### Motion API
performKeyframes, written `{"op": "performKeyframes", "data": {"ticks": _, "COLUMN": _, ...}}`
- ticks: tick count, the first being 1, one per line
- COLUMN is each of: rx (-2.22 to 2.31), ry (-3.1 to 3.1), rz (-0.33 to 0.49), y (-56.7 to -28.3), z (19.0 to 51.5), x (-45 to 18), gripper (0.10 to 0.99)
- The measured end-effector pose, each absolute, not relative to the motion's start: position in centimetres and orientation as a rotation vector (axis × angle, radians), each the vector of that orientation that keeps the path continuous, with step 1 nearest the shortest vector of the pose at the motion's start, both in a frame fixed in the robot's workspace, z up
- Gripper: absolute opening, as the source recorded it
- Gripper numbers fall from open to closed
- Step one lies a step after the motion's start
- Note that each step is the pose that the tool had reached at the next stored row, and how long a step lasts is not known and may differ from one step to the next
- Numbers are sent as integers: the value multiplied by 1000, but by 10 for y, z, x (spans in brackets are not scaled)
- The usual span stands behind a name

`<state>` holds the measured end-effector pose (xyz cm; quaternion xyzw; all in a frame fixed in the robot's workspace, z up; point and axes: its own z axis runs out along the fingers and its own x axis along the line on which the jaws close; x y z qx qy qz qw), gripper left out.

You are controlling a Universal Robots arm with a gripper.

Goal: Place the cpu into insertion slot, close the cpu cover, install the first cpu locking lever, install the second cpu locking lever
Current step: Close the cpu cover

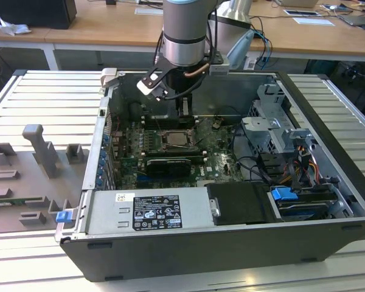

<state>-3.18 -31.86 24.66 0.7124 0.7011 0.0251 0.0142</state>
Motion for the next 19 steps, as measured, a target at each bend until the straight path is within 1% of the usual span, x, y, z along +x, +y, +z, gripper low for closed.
{"op": "performKeyframes", "data": {"ticks": 19, "rx": 2220, "ry": 2185, "rz": 73, "y": -319, "z": 263, "x": -29, "gripper": 106}}
